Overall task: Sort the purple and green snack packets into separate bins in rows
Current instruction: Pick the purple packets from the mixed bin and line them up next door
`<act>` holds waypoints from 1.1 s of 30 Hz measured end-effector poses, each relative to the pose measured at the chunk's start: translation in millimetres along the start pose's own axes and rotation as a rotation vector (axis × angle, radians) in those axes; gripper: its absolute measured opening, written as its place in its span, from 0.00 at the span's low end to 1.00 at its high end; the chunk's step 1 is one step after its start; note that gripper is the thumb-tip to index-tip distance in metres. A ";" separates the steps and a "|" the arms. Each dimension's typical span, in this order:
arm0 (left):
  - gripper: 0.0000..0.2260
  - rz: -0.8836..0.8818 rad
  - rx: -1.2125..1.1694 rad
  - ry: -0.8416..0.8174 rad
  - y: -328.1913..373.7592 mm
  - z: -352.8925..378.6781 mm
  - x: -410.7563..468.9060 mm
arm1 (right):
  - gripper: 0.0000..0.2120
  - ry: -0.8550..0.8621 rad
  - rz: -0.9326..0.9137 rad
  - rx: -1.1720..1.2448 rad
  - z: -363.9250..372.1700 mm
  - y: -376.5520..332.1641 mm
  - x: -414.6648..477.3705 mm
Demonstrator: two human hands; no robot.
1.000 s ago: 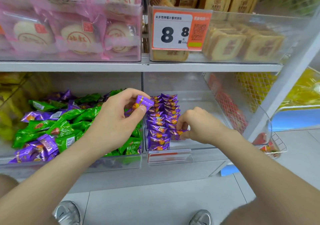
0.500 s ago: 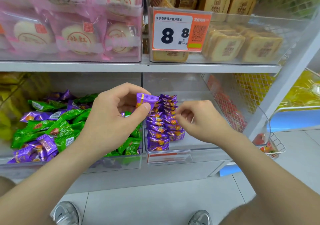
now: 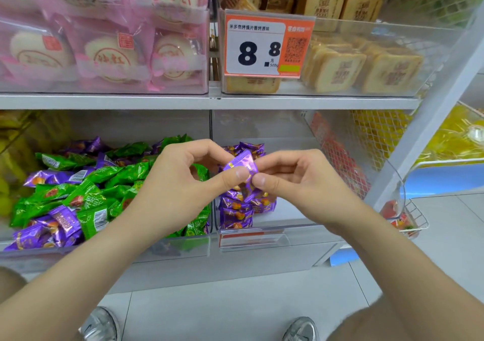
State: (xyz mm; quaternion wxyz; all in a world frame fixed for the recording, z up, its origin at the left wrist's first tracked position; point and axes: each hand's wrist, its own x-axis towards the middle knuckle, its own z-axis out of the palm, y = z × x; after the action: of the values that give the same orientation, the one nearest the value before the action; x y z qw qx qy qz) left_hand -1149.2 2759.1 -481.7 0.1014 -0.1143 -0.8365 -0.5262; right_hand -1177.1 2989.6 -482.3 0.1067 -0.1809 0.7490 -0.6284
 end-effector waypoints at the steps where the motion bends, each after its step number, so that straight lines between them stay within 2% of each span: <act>1: 0.08 0.042 0.114 0.006 -3.0 0.5 -0.3 | 0.08 0.014 0.015 -0.039 -5.3 1.0 1.2; 2: 0.06 0.078 0.210 0.012 -5.6 1.2 -0.9 | 0.07 0.046 0.011 -0.151 -11.7 3.2 3.1; 4: 0.03 0.119 0.344 -0.004 -11.6 3.4 -3.0 | 0.05 0.069 -0.024 -0.562 -28.2 14.0 9.0; 6: 0.06 0.109 0.427 -0.049 -18.4 5.7 -5.6 | 0.04 -0.035 0.010 -0.891 -36.3 24.1 12.6; 8: 0.08 0.101 0.461 -0.079 -21.3 6.6 -6.7 | 0.05 -0.163 0.073 -1.031 -36.0 34.3 14.9; 11: 0.08 0.122 0.491 -0.099 -21.1 6.6 -6.4 | 0.08 -0.223 0.084 -1.094 -29.5 45.0 20.2; 19: 0.09 0.142 0.460 -0.111 -22.3 4.3 -6.8 | 0.07 -0.240 0.042 -1.147 -17.9 52.6 30.1; 26: 0.08 0.153 0.452 -0.127 -24.5 3.1 -7.2 | 0.06 -0.203 0.053 -1.207 -15.9 53.8 32.0; 31: 0.07 0.165 0.452 -0.131 -24.6 2.7 -6.6 | 0.13 -0.178 0.087 -1.185 -19.8 49.2 31.0; 33: 0.07 0.170 0.454 -0.135 -24.5 1.9 -6.3 | 0.12 -0.151 0.080 -1.167 -22.9 43.9 29.0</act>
State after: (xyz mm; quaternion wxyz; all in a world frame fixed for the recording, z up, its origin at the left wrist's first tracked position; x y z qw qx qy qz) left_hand -1150.6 2750.0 -505.3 0.1121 -0.1936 -0.9256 -0.3054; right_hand -1218.3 3004.9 -519.1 0.0660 -0.2256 0.9675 -0.0932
